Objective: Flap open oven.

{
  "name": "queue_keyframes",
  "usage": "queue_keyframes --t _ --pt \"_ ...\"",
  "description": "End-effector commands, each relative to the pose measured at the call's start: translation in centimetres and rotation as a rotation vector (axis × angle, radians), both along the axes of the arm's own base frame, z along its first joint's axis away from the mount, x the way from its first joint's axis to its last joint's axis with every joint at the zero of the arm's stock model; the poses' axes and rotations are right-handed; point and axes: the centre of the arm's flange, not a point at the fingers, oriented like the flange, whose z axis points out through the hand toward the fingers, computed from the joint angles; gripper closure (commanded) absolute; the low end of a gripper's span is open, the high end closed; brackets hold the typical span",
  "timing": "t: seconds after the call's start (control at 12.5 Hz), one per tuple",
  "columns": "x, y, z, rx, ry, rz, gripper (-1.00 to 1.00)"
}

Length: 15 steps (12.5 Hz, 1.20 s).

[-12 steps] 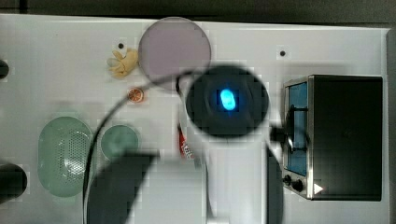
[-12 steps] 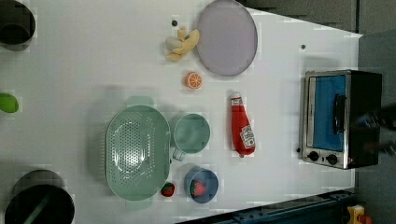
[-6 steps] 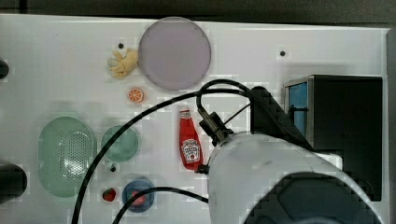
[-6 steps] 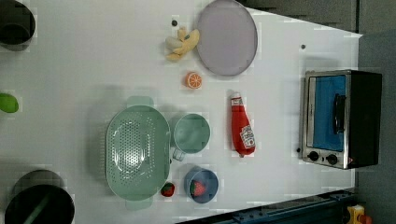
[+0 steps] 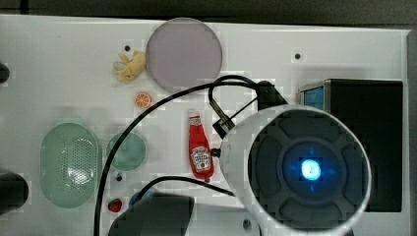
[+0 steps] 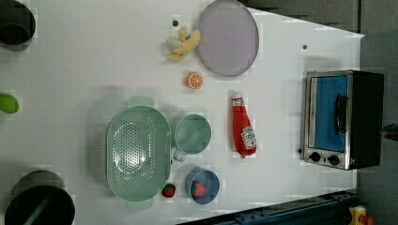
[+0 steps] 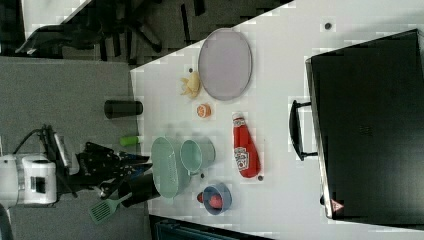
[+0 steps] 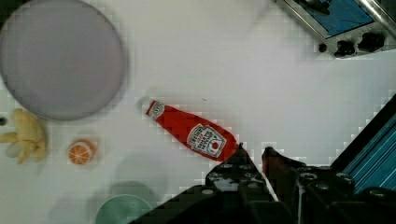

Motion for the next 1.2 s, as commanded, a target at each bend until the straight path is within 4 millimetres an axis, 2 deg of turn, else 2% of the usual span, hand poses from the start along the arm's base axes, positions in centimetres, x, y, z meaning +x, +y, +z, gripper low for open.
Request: queue_keyframes --t 0.08,0.64,0.96,1.2 --pt "0.0 -4.6 -1.7 0.038 0.028 0.093 0.65" --pt "1.0 -14.7 -10.1 0.007 -0.009 0.645 0.65" --pt "0.1 -19.2 -16.4 -0.032 -0.055 0.739 0.65" --pt "0.1 -21.7 -19.9 -0.106 -0.095 0.828 0.65"
